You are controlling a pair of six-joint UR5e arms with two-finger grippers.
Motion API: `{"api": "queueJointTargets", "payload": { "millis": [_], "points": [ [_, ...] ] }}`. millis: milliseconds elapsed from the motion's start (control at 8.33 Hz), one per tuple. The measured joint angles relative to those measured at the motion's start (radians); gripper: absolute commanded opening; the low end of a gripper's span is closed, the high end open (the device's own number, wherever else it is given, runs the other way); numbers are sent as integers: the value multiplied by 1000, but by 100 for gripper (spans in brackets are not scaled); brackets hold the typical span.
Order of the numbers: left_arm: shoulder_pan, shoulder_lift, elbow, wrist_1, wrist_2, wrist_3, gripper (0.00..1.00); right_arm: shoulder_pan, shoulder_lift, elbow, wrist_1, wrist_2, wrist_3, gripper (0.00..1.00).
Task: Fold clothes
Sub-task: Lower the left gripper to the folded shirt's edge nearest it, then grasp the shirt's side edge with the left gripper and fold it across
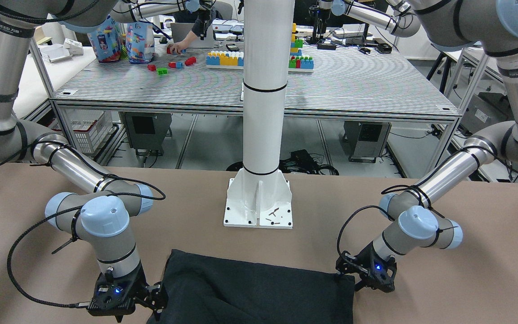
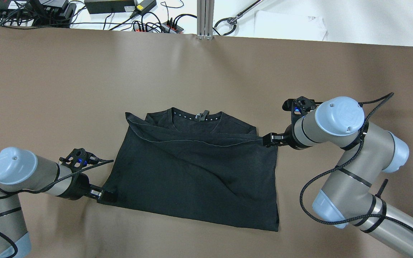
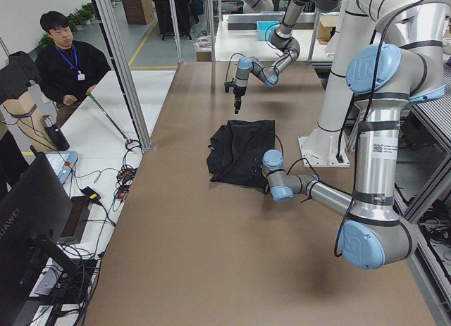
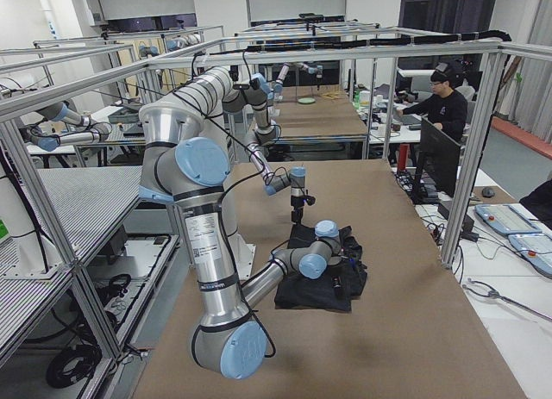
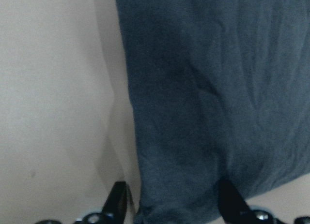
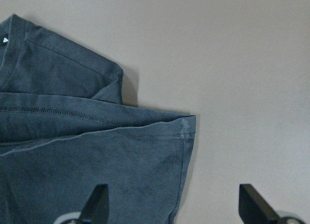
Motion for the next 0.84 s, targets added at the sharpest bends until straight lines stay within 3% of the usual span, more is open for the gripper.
{"api": "queueJointTargets", "payload": {
  "millis": [840],
  "points": [
    [-53,38,-48,6,-11,-1,0,-1,0,0,1,-5,0,94]
  ]
}}
